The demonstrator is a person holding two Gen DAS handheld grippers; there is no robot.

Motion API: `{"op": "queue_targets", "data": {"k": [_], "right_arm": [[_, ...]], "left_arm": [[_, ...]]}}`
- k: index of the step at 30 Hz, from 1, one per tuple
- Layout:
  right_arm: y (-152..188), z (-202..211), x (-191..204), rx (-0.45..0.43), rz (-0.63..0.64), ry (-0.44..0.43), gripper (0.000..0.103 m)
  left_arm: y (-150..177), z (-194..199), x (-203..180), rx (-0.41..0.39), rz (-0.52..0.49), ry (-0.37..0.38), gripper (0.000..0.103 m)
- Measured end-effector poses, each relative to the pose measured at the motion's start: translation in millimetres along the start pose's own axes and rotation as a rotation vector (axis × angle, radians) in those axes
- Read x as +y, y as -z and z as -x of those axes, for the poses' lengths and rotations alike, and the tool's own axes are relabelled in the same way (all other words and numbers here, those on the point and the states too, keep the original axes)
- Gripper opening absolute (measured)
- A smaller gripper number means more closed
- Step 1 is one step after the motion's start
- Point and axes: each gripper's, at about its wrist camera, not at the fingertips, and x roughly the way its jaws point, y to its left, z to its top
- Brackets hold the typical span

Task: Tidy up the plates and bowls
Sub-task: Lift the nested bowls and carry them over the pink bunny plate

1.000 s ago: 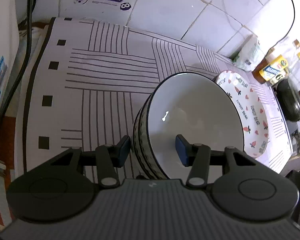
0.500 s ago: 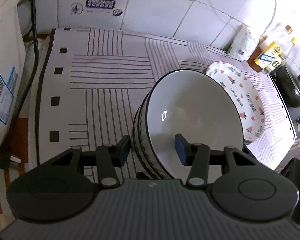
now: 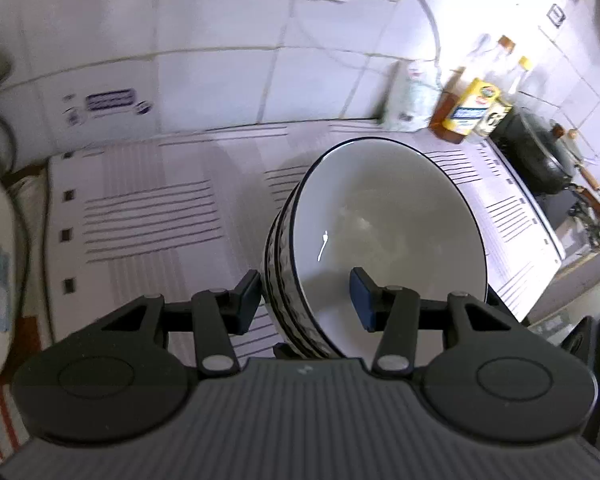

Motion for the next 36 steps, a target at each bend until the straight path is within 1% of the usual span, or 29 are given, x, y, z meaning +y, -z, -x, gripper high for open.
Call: {"op": "queue_targets", "data": {"k": [4, 8, 13, 17, 22, 28, 32, 36], "right_arm": [[-6, 11, -23, -0.017, 0.019, 0.053, 0.103], [-4, 15, -45, -0.007, 0.018, 0.103, 0.103], [-4, 13, -72, 0.014, 0.021, 0.145, 0.103], [-2, 7, -93, 0.036, 0.023, 0.152, 0.103], [3, -16, -107, 0.066, 0.042, 0.140, 0.103], [7, -27, -120, 0.100, -0.004, 0.112, 0.103], [8, -30, -124, 0.106, -0.002, 0.114, 0.103], [11, -34, -125, 0.132, 0.012, 0.121, 0.103]], "left_arm": [[-15, -14, -21, 0.011, -0.037, 0.037, 0.047], [-27, -33, -38, 0.031, -0.059, 0.069, 0.047], [-39, -61, -52, 0.061, -0.043, 0.096, 0.047], [-45, -81, -58, 0.078, -0.029, 0.101, 0.047], [-51, -104, -57, 0.117, 0.002, 0.096, 0.047], [-55, -123, -63, 0.122, -0.021, 0.062, 0.047], [-59, -132, -60, 0.133, -0.008, 0.079, 0.047], [-57, -139, -64, 0.146, -0.020, 0.047, 0.047]]}}
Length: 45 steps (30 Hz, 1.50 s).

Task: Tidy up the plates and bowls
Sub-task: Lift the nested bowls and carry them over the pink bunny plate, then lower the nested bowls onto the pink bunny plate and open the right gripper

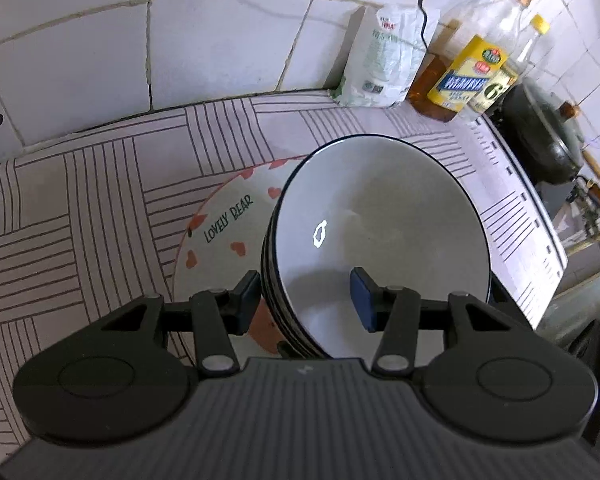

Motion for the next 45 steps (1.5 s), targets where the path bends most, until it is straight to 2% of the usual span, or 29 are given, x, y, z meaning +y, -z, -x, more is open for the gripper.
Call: {"op": "queue_targets", "data": {"k": [4, 9, 14, 17, 18, 20, 25, 28, 30, 35, 40, 45], "right_arm": [[3, -1, 0, 0.020, -0.009, -0.008, 0.103], [6, -2, -1, 0.031, -0.049, 0.010, 0.103], [-1, -3, -3, 0.083, -0.063, 0.011, 0.103], [-2, 2, 0, 0.096, -0.077, 0.035, 0.103], [-1, 7, 1, 0.090, -0.080, 0.041, 0.103], [2, 17, 1, 0.079, -0.076, 0.056, 0.103], [9, 54, 0, 0.061, -0.124, 0.091, 0.103], [12, 76, 2, 0.054, -0.129, 0.111, 0.103], [14, 92, 3, 0.040, -0.137, 0.119, 0.103], [10, 127, -5, 0.059, -0.219, 0.101, 0.103], [-6, 153, -10, 0.059, -0.237, 0.108, 0.103], [-23, 174, -15, 0.055, -0.226, 0.116, 0.103]], "left_arm": [[2, -2, -4, 0.008, -0.026, -0.015, 0.047], [6, -3, -18, -0.009, -0.108, -0.059, 0.048], [6, -3, -19, -0.006, -0.112, -0.063, 0.048], [8, 3, -24, -0.023, -0.134, -0.091, 0.052], [9, 9, -25, -0.043, -0.131, -0.087, 0.057], [10, 22, -26, -0.074, -0.120, -0.066, 0.062], [17, 58, -32, -0.145, -0.103, -0.080, 0.065], [21, 84, -33, -0.175, -0.081, -0.052, 0.070], [25, 100, -38, -0.199, -0.088, -0.060, 0.074], [34, 130, -49, -0.194, -0.107, -0.085, 0.079], [49, 157, -58, -0.193, -0.064, -0.082, 0.086], [62, 178, -72, -0.230, -0.047, -0.149, 0.092]]}}
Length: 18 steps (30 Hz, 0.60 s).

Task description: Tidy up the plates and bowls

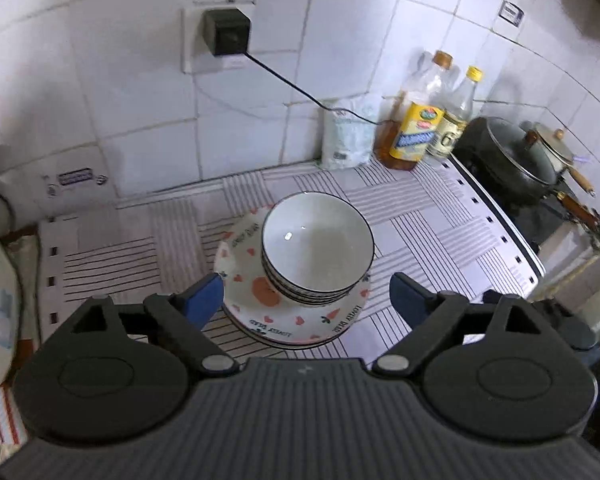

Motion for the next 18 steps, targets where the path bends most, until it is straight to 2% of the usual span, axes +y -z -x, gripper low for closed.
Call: {"op": "queue_targets", "data": {"k": [5, 8, 13, 18], "right_arm": [[-18, 11, -12, 0.043, 0.054, -0.004, 0.103], [-26, 20, -22, 0.075, 0.069, 0.027, 0.103], [-40, 34, -42, 0.153, 0.068, 0.010, 0.103], [-49, 48, -49, 0.172, 0.110, 0.029, 0.103]], "left_arm": [[3, 17, -11, -0.007, 0.077, -0.088, 0.099], [5, 24, -20, 0.027, 0.116, -0.133, 0.099], [11, 32, -37, 0.065, 0.149, -0.187, 0.099], [20, 40, -50, 0.085, 0.163, -0.255, 0.099]]}}
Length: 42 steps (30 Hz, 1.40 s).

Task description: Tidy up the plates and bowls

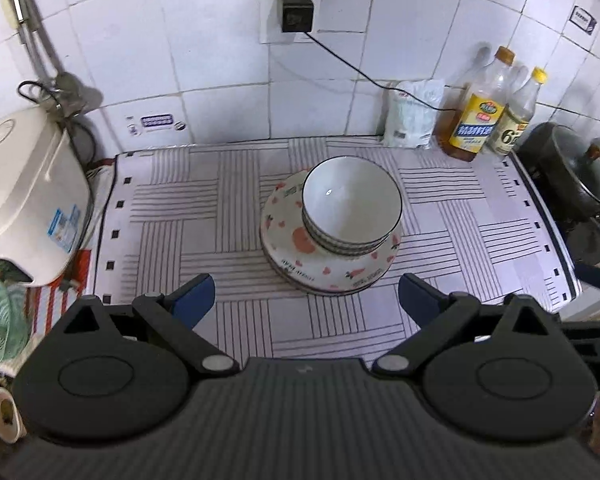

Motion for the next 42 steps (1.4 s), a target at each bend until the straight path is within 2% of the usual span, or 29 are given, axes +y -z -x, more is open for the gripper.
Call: {"op": "queue_targets", "data": {"k": [4, 8, 15, 21, 24, 35, 42], "right_arm": [[-5, 7, 2, 0.039, 0.051, 0.084, 0.103], [-6, 16, -1, 0.036, 0.064, 0.042, 0.103], [-7, 35, -1, -0.011, 0.040, -0.007, 0.103], [2, 38, 8, -0.068, 0.141, 0.029, 0.102], [1, 38, 1, -0.064, 0.088, 0.005, 0.102], [11, 52, 3, -0.059, 0.061, 0.004, 0.103], [19, 50, 8, -0.022, 0.058, 0.012, 0.103]], "left_arm": [[8, 8, -5, 0.006, 0.008, -0.035, 0.099], [14, 14, -9, 0.015, 0.017, -0.041, 0.099], [25, 27, -22, -0.015, -0.008, -0.073, 0.099], [34, 31, -24, -0.044, 0.008, -0.104, 0.099], [40, 33, -25, -0.058, 0.005, -0.114, 0.099], [60, 39, -28, -0.136, -0.009, -0.139, 0.099], [67, 41, -28, -0.187, -0.004, -0.150, 0.099]]}}
